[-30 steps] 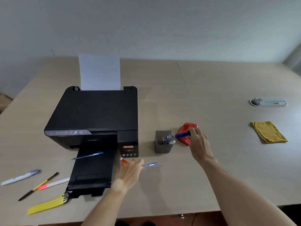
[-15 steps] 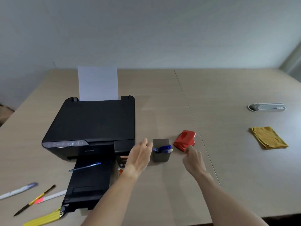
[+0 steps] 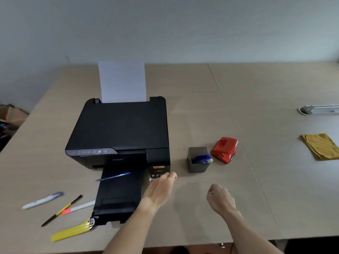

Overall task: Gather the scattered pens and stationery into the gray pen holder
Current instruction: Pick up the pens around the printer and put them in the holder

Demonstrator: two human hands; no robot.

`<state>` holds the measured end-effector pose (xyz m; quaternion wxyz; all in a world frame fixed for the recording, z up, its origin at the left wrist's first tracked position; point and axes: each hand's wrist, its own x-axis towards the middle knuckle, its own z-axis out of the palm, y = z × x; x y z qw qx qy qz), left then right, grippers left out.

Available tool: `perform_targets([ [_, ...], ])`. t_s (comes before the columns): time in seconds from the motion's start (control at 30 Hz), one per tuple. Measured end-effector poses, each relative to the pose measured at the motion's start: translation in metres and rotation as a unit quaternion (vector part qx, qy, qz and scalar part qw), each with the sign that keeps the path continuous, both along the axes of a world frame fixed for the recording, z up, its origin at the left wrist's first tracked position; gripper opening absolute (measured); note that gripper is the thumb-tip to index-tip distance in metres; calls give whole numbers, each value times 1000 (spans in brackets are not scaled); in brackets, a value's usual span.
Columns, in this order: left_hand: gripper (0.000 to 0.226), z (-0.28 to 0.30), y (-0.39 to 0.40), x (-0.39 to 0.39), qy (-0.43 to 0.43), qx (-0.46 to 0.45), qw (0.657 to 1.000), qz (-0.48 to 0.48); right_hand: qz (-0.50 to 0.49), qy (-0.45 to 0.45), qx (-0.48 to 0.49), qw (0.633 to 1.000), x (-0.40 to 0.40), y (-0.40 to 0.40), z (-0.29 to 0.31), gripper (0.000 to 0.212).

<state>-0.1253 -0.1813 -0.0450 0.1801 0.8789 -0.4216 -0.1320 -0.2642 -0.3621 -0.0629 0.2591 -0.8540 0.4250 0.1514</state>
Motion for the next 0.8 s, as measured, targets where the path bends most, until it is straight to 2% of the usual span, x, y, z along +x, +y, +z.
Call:
perform_targets([
  [0.13,17,-14,73,11,-18,49,997,54,33,-26,19,999,32,45,-9,23],
  [0.27,12,-20,136,36,-79,95,986,111,32,-81,50,995,65,101,-25,10],
  [0.43,12,-19,189,73,-133,160,965,163,51,-103,2,993,104,152,-38,40],
  [0.53,13,-17,207,92,-127,177,960,178,77,-71,-47,993,121,169,-44,45],
  [0.63,15,-19,213,105,-99,177,965,166,102,-43,-83,990,127,176,-49,39],
  [0.7,19,-25,214,113,-85,161,971,154,101,-46,-83,990,127,177,-50,35],
  [0.8,29,-33,209,124,-86,186,968,144,94,-65,-62,991,123,175,-46,30],
])
